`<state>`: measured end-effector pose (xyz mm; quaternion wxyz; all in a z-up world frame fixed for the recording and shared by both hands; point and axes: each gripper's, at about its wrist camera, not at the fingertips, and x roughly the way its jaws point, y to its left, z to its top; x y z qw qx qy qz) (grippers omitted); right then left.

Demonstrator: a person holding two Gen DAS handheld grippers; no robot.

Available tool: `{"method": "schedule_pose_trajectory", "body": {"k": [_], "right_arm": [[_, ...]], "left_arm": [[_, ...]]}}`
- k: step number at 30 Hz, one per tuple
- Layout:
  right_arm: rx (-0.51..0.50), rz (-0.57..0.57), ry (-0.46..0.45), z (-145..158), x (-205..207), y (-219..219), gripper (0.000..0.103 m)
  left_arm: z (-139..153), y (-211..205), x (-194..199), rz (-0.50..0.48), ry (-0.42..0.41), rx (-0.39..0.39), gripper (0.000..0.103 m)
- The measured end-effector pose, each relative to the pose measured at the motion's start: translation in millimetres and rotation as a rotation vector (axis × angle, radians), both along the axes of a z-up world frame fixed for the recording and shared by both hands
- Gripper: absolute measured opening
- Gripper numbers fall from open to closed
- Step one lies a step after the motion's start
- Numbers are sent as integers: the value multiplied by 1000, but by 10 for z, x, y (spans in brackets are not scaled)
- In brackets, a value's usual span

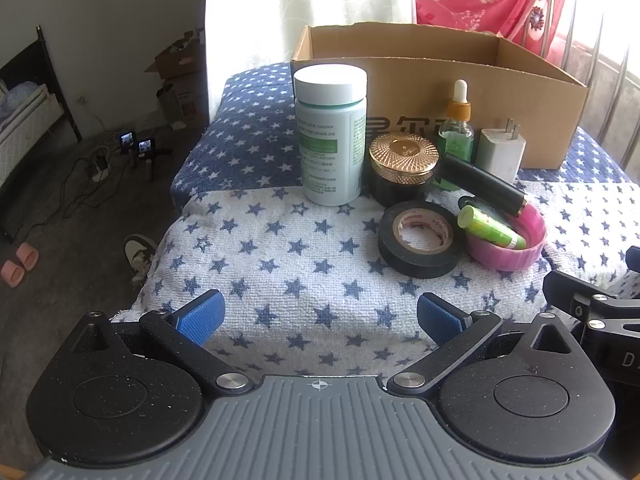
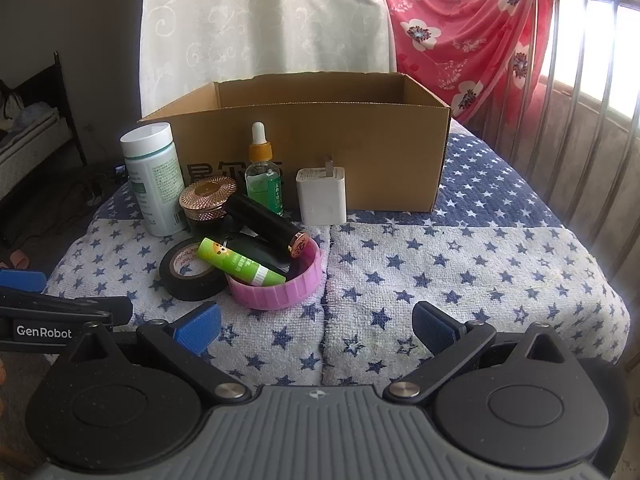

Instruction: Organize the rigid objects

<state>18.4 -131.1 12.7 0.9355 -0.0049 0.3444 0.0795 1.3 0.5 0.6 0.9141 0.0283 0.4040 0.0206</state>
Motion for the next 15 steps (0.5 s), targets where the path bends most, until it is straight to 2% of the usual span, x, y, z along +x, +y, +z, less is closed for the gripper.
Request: {"method": "schedule_pose_trajectory", "body": {"k": [15], "right_arm": [[5, 2, 3, -11, 3, 0, 103]], "left_arm": [[-26, 14, 21, 1, 8, 1, 103]]}}
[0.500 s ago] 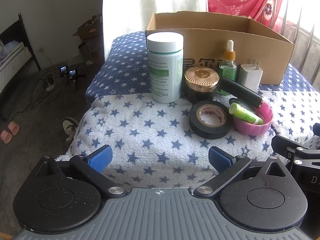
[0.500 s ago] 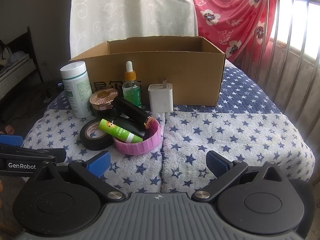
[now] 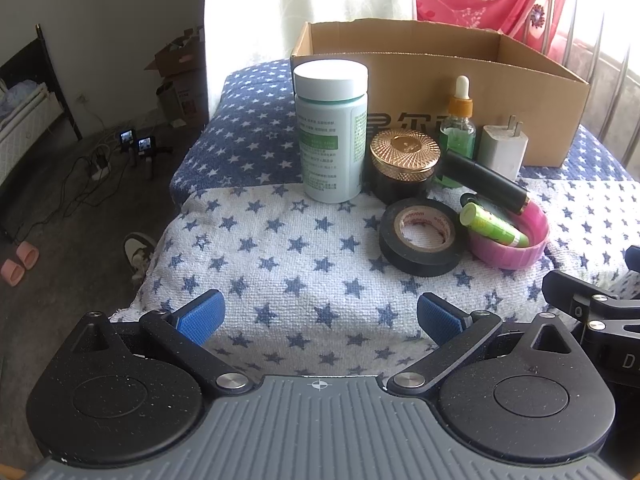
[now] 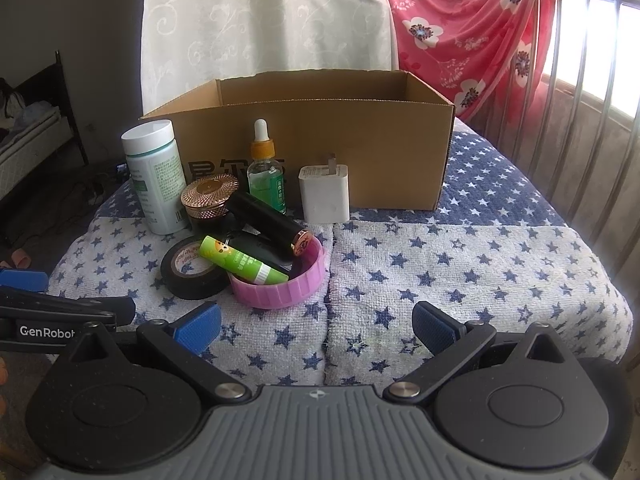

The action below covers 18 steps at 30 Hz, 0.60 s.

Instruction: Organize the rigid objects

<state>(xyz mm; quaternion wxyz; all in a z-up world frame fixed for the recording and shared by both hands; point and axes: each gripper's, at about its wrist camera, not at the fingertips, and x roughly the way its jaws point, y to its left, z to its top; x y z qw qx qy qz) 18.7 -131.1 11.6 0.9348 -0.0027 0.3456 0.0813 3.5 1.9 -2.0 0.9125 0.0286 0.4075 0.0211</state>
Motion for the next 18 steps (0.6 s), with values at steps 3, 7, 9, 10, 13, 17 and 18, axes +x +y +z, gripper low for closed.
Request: {"method": "schedule_pose_trajectory", "body": {"k": [3, 7, 9, 10, 13, 17, 18], "right_arm": [[1, 2, 2, -9, 4, 2, 103], [0, 2, 1, -13, 7, 3, 103], [0, 3, 1, -15, 8, 4, 103], [-1, 3, 1, -15, 9, 4, 103], [0, 3, 1, -17, 10, 3, 103], [0, 4, 1, -17, 11, 2, 103], [0, 4, 2, -17, 10, 3, 103]], "left_arm": [[-3, 1, 4, 0, 1, 0, 103], [-3, 1, 4, 0, 0, 1, 103], [-4, 2, 5, 1, 1, 1, 103], [-8, 1, 7, 1, 2, 1, 103], [-19, 2, 13, 1, 4, 0, 103], [-24, 4, 14, 1, 5, 1, 103], [-23, -1, 13, 1, 6, 1, 103]]}}
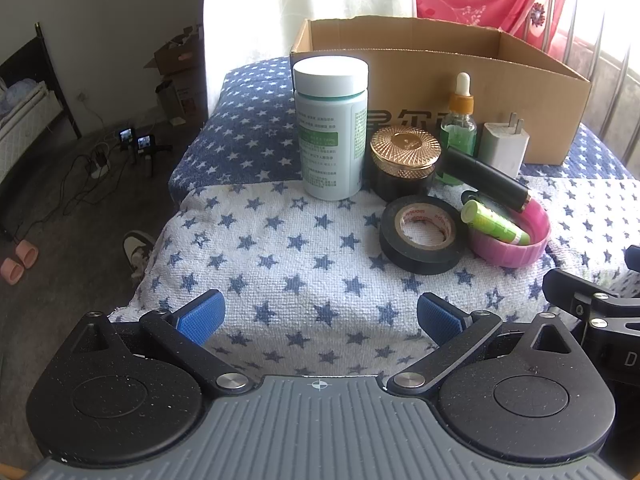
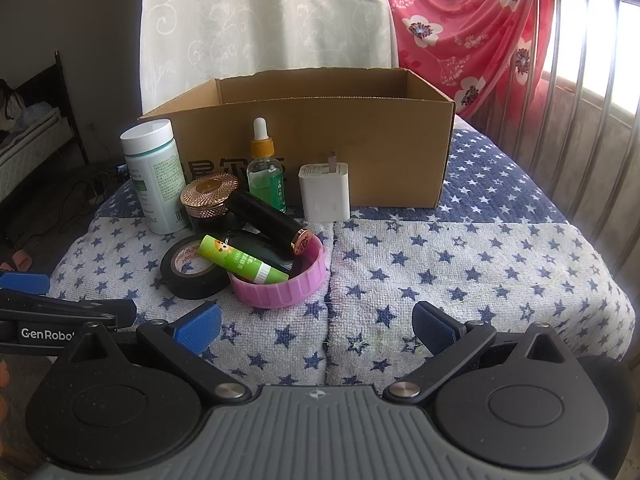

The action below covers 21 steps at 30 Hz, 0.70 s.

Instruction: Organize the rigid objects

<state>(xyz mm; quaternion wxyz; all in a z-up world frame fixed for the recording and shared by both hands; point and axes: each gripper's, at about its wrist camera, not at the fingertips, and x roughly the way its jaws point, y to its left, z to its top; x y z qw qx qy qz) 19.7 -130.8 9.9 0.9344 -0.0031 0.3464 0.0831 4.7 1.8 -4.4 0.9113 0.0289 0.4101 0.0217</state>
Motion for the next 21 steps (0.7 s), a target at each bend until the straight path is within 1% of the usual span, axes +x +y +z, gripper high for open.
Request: {"method": "schedule_pose_trajectory", "body": {"k": [6, 12, 17, 21], "right_arm": [[8, -3, 3, -23, 9, -1, 103], [47, -22, -13, -31, 29, -84, 103], [131, -40, -58, -68, 41, -229, 103], [180, -33, -95, -101, 95, -332, 103]], "left_arm": [[-18, -9, 16, 0, 7, 3, 103], [-46, -23, 18, -9, 1, -1, 103], [-96, -58, -1, -69, -39, -38, 103], [-105, -108, 27, -117, -75, -55, 103]]}}
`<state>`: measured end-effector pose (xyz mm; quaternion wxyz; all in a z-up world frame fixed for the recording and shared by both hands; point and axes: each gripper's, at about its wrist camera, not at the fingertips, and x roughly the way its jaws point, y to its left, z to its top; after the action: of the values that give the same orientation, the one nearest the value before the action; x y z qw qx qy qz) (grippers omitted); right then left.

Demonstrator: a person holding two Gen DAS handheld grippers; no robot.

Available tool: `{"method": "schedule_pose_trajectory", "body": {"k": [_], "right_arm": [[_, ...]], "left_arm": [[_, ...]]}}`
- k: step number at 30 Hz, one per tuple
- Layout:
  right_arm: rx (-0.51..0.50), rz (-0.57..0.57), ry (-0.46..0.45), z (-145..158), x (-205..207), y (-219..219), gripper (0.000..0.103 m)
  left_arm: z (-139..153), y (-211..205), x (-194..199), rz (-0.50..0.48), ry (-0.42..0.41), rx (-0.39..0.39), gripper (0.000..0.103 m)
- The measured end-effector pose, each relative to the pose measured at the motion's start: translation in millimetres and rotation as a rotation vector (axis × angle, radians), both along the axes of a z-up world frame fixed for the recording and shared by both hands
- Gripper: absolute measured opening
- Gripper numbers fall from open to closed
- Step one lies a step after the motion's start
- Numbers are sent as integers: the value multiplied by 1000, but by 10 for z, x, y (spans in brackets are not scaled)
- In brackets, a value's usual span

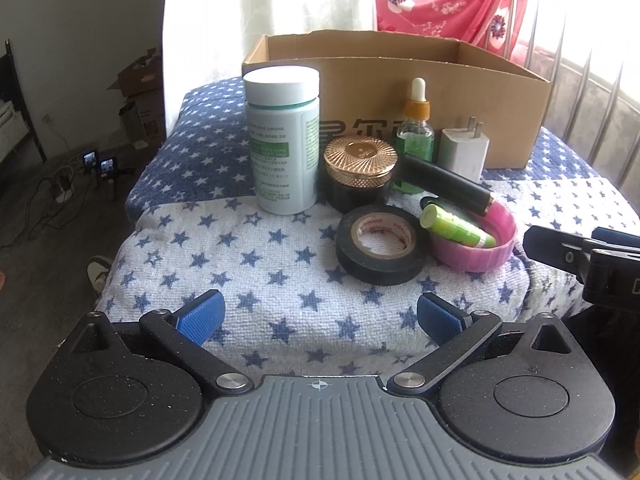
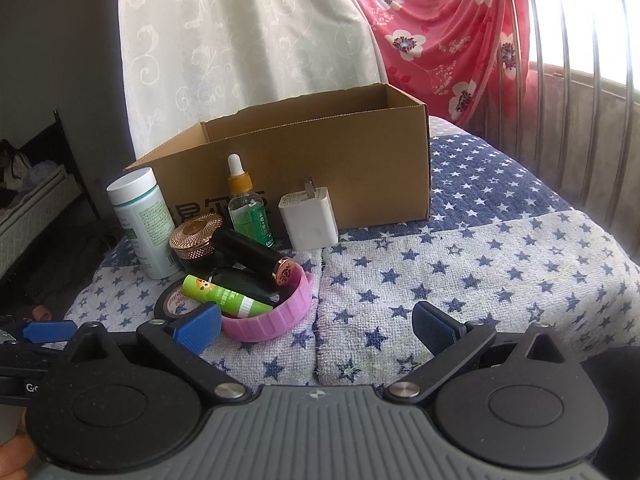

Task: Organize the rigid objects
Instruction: 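Reach the right gripper into the pink bowl and grasp the green-and-yellow tube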

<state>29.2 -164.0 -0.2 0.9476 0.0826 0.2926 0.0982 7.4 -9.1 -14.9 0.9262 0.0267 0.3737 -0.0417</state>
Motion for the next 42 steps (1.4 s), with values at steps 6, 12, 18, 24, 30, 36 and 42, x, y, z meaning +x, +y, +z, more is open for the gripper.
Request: {"method": "schedule_pose_trajectory", "body": {"k": [6, 12, 18, 24, 30, 36, 42], "right_arm": [[51, 77, -95, 57, 64, -87, 101], [118, 269, -93, 97, 214, -58, 82], [88, 440, -43, 87, 378, 80, 65], [37, 545, 23, 61, 524, 163, 44], [-8, 631, 66, 27, 658, 224, 33], [-31, 707, 93, 45, 778, 224, 33], [-33, 689, 77, 76, 795, 204, 12]], "left_arm": [[47, -57, 25, -102, -67, -82, 102], [23, -154, 43, -225, -83, -169, 87], [-31, -285, 100, -287, -74, -182, 62], [-85, -325, 178, -303, -66, -203, 46], [-110, -368, 210, -324, -68, -198, 37], [-107, -366, 191, -334, -69, -203, 34], [-77, -393, 166, -331, -83, -181, 34]]}}
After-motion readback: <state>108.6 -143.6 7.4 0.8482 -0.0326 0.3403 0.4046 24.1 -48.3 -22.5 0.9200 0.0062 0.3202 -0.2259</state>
